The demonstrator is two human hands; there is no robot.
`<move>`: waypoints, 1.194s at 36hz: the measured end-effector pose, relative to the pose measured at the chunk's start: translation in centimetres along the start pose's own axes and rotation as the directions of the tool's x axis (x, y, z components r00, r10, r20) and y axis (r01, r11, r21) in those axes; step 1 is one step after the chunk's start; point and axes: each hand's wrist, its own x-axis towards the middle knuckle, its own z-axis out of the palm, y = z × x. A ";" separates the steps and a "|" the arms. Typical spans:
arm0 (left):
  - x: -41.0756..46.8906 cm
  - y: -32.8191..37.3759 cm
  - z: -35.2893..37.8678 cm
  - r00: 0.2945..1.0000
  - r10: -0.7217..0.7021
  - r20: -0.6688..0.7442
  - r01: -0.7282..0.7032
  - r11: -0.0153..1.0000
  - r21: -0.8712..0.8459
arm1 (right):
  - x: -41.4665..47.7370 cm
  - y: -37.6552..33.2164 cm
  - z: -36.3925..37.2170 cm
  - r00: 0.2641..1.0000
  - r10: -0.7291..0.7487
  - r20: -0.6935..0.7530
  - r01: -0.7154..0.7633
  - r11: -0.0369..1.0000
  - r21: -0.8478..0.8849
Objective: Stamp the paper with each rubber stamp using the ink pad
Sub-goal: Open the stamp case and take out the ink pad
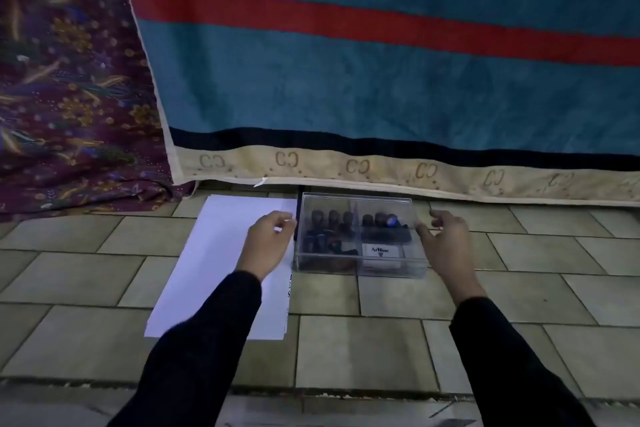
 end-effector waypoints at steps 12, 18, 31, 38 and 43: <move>3.0 0.7 2.1 0.999 -0.035 0.025 0.023 0.933 0.360 | 2.1 1.4 2.4 0.991 0.094 0.097 -0.080 0.988 -0.136; 2.4 1.8 1.8 0.998 0.067 -0.019 -0.052 0.897 0.439 | 1.8 1.2 1.2 1.000 0.006 -0.003 -0.006 0.998 -0.063; -4.7 0.6 -2.5 0.910 -0.265 0.318 0.185 0.948 0.260 | -4.4 4.4 -5.8 0.852 0.232 0.470 -0.293 0.954 0.060; -8.0 -3.7 -0.8 0.872 -0.351 0.340 0.265 0.924 0.276 | -6.9 7.3 -4.2 0.745 0.363 0.560 -0.325 0.930 -0.170; -7.8 -4.3 0.1 0.924 -0.298 0.239 0.231 0.934 0.275 | -7.0 6.1 -3.2 0.801 0.346 0.488 -0.212 0.927 -0.310</move>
